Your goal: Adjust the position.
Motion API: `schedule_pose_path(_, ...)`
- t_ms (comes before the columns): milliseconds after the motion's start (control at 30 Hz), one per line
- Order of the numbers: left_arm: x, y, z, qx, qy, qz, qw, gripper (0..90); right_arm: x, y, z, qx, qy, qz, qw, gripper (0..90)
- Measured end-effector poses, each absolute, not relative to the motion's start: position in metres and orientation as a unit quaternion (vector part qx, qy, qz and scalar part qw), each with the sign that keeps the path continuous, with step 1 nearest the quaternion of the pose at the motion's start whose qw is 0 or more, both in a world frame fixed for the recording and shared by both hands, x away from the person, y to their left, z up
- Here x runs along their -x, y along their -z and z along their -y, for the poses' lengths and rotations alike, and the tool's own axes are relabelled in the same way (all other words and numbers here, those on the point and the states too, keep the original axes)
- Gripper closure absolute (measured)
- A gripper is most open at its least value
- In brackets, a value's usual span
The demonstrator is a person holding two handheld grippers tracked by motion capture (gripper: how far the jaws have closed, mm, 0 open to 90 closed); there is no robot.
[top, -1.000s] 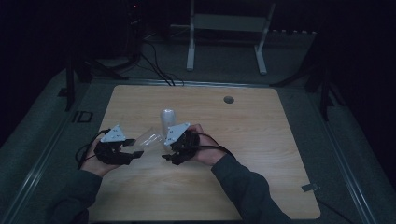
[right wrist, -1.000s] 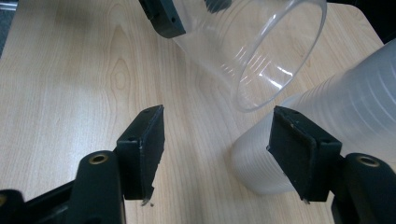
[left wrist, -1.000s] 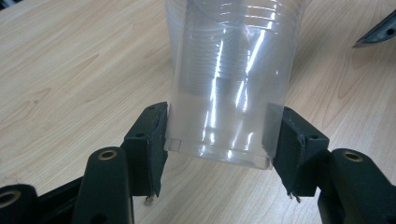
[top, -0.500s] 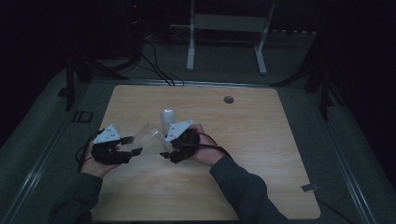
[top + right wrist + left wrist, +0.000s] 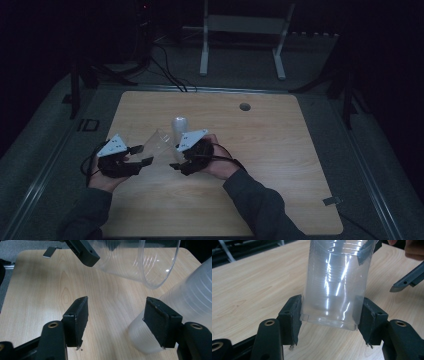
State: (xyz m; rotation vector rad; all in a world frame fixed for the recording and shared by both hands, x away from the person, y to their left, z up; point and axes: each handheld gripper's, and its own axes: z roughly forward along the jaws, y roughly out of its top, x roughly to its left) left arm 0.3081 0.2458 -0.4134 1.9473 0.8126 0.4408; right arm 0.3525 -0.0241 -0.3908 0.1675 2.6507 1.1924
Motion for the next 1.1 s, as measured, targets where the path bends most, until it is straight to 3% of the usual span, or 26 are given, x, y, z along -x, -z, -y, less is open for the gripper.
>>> schedule_pose_path(1100, -0.301, 0.415, -0.224, -0.731, -0.255, -0.369, 0.514, 42.0, -0.348, 0.384, 0.024, -0.100, -0.446, -0.881, 0.121, 35.7)
